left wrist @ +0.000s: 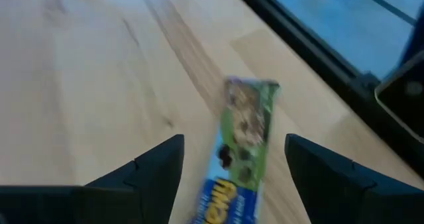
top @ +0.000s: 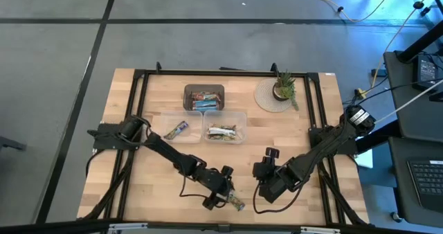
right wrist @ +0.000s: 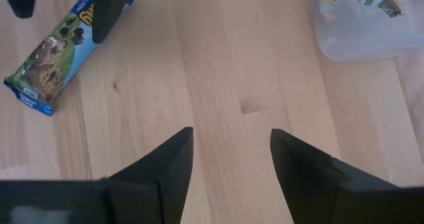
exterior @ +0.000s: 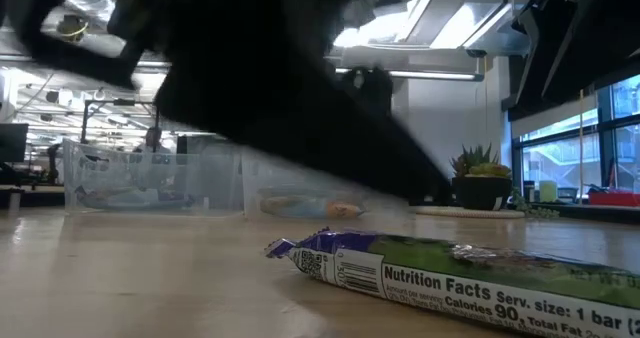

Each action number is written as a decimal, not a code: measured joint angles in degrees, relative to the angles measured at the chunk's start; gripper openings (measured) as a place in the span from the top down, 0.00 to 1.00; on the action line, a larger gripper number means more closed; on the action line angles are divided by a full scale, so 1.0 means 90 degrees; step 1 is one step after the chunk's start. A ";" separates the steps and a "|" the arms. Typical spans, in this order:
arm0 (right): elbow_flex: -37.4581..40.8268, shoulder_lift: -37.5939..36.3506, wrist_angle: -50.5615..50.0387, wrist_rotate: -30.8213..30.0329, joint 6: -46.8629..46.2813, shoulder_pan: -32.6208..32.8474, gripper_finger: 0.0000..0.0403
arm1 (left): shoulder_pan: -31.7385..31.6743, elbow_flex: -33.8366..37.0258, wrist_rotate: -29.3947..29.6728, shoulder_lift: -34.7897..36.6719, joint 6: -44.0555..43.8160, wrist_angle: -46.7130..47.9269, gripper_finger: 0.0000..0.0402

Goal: Pick and place Granola Bars by type
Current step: Put the blue granola bar into the left transparent bin

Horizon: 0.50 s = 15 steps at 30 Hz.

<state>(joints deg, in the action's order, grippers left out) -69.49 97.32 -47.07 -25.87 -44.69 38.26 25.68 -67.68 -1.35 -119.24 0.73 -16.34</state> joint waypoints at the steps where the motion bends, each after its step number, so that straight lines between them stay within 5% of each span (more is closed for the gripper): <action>1: 0.0000 0.0000 0.0002 0.0000 -0.0002 0.0000 0.49 | -0.0001 0.0000 -0.0082 -0.0064 0.0000 0.0004 0.36; 15: 0.0000 0.0000 0.0000 -0.0002 0.0013 0.0000 0.49 | 0.0016 -0.0017 0.0019 -0.0401 -0.0143 0.0119 0.45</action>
<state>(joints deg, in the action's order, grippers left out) -69.49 97.32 -47.07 -25.89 -44.57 38.26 25.82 -67.83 -1.17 -122.85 -0.56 -15.27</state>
